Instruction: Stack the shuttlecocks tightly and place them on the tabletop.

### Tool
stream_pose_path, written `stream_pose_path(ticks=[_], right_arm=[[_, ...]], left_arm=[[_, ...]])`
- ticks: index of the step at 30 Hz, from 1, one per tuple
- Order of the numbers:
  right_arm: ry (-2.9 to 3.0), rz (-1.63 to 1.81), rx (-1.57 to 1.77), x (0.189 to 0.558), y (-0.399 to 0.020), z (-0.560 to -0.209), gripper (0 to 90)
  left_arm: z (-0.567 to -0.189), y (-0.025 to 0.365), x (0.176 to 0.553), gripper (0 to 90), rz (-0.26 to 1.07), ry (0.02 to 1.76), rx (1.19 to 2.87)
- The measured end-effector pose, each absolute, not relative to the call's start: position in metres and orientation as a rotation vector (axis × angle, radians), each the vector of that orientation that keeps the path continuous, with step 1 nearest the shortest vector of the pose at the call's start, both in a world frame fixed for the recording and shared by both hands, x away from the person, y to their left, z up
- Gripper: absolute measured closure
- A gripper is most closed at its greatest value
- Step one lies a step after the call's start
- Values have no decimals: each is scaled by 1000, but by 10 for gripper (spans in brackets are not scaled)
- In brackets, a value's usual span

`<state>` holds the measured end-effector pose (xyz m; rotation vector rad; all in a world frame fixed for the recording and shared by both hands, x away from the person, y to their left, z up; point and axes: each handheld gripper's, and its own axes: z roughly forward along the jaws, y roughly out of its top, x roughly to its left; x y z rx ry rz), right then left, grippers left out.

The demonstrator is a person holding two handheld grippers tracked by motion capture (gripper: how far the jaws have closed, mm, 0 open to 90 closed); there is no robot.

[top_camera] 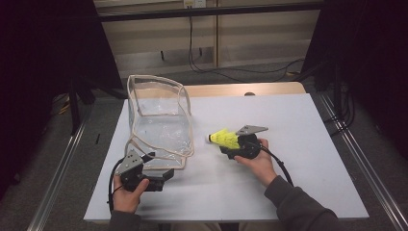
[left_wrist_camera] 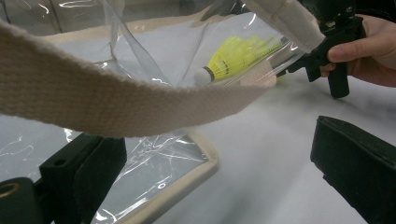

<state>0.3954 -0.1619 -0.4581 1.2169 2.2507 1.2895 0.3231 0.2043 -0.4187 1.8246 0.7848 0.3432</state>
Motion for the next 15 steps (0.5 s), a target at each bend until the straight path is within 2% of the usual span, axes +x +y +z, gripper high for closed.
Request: stream_pose_path(ticks=[3,5,15], right_arm=[[2245,1285,1216,396,-162,-458,475],[2248,1295,1208,396,-161,-458,548],[2245,1293,1210,396,-159,-458,579]], left_arm=[[-419,204,323,36,346,788,1822],[-419,204,323,36,343,784,1828],[-419,204,323,36,345,786,1822]])
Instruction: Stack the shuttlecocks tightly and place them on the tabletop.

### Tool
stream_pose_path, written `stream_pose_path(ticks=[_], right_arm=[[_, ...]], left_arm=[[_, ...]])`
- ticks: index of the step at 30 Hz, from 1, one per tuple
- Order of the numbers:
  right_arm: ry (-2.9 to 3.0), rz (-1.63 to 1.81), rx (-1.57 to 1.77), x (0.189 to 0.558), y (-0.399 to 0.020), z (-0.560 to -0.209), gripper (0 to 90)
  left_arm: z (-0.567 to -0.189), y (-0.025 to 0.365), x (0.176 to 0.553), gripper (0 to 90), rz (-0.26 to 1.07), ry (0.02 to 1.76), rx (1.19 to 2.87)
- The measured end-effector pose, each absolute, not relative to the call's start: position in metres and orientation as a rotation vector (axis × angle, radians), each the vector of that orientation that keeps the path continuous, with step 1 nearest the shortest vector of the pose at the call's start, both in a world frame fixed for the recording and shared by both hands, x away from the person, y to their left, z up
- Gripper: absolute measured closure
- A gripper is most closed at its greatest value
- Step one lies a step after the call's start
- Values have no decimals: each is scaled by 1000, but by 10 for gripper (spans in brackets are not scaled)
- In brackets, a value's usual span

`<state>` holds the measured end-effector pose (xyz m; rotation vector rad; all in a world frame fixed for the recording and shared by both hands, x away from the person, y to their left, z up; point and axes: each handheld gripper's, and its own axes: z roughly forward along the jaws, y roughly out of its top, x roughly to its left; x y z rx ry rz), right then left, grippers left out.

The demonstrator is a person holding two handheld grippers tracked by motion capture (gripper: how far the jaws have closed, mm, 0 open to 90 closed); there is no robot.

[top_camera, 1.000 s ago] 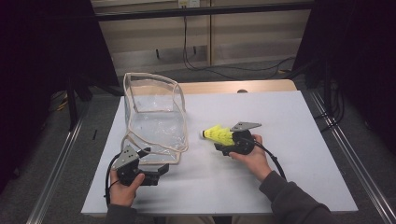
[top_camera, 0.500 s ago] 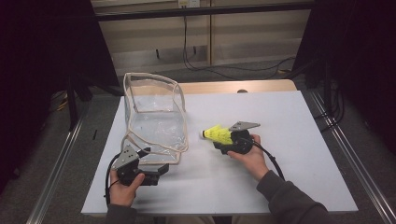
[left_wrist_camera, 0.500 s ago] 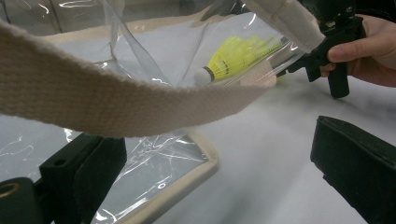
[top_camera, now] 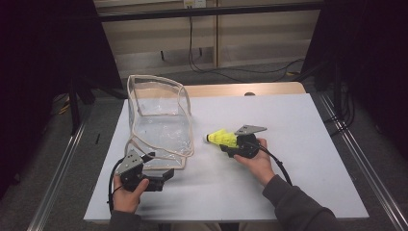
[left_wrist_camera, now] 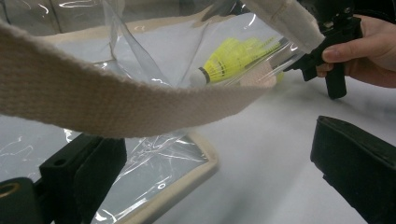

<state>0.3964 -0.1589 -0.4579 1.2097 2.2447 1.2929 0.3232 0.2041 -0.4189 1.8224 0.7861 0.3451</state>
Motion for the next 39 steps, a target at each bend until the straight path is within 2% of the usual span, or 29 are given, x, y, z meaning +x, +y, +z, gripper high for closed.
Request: stream_pose_path(ticks=[5,16,25,26,39], right_arm=[[2235,1279,1215,397,-158,-458,602],[2223,1264,1214,398,-160,-459,744],[2238,1261,1171,399,-162,-458,810],[2241,1266,1168,399,-162,-457,837],[2298,1255,1092,396,-167,-452,857]], left_arm=[[-419,204,323,36,346,786,1822],[-419,205,323,36,342,790,1823],[-419,205,323,36,342,790,1823],[-419,205,323,36,343,791,1823],[-418,205,323,36,344,790,1824]])
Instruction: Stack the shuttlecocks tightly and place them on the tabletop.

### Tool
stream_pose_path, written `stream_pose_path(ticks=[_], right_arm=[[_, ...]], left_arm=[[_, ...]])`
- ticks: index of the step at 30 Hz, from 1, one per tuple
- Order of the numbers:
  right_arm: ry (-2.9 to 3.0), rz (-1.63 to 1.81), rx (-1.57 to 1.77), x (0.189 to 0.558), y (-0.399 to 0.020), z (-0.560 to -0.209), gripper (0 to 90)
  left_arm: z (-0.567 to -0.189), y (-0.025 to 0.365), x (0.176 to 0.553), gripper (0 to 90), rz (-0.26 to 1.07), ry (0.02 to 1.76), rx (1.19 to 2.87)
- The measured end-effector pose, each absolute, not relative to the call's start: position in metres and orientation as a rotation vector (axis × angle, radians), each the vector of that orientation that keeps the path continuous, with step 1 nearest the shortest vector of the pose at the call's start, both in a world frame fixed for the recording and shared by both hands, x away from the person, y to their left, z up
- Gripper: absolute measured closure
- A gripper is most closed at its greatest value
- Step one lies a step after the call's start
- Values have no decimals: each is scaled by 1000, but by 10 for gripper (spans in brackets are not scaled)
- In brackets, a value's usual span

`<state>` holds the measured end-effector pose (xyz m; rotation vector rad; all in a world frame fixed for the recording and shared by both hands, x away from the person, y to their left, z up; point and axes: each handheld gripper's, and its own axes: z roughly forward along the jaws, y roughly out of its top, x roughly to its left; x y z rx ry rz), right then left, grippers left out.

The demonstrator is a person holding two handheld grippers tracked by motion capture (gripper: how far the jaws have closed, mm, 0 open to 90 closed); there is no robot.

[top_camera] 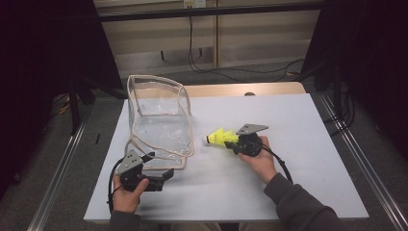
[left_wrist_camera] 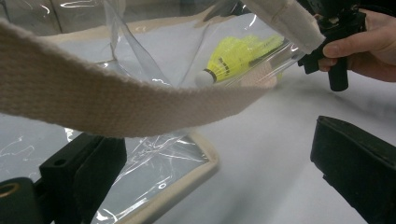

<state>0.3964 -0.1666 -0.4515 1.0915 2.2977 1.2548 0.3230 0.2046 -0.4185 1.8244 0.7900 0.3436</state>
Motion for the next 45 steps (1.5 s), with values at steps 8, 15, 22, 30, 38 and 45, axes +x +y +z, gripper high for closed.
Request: stream_pose_path(ticks=[8,15,22,30,38,45], right_arm=[[2302,1264,1099,396,-162,-455,818],[2290,1275,1117,395,-159,-456,775],[2268,1267,1145,395,-155,-458,705],[2240,1238,1169,396,-152,-460,682],[2218,1202,1178,400,-151,-459,787],[2242,1197,1136,402,-151,-458,856]], left_arm=[[-418,205,323,36,344,789,1825],[-418,204,323,36,344,790,1823],[-418,204,323,36,344,789,1822],[-418,204,323,36,344,789,1823],[-419,205,323,36,344,791,1824],[-419,205,323,36,346,792,1820]])
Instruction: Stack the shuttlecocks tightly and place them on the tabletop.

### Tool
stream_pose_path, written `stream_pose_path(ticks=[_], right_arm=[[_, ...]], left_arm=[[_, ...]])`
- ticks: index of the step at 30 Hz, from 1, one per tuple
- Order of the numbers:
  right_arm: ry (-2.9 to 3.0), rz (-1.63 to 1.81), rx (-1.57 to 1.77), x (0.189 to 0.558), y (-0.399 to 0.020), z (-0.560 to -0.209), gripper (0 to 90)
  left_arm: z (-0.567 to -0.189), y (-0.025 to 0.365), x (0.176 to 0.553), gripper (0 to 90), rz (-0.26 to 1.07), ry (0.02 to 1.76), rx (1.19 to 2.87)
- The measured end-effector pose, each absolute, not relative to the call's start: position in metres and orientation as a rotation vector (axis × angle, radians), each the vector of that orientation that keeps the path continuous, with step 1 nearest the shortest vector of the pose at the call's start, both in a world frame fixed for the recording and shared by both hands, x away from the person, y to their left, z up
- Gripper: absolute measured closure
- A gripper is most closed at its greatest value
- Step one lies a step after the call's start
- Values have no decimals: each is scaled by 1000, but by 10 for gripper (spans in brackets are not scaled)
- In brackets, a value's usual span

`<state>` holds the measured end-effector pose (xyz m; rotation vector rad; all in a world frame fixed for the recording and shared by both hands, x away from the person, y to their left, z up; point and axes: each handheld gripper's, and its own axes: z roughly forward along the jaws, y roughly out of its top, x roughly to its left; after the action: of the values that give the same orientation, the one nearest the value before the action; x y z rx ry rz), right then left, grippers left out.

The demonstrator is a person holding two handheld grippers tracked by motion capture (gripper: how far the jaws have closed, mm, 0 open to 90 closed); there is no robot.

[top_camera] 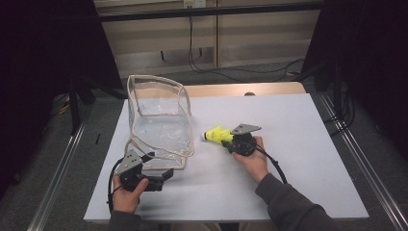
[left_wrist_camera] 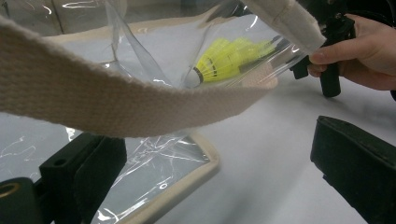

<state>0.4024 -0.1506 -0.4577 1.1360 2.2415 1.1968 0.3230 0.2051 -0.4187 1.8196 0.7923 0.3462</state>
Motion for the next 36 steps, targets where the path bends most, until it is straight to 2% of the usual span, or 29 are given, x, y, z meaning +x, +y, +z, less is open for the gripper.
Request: stream_pose_path(ticks=[12,24,36], right_arm=[[2300,1226,1071,399,-158,-452,865],[2370,1172,1001,386,-184,-443,864],[2363,1199,1030,383,-182,-449,819]], left_arm=[[-419,205,323,36,345,789,1821],[-419,204,323,36,343,788,1823],[-419,203,323,36,336,787,1827]])
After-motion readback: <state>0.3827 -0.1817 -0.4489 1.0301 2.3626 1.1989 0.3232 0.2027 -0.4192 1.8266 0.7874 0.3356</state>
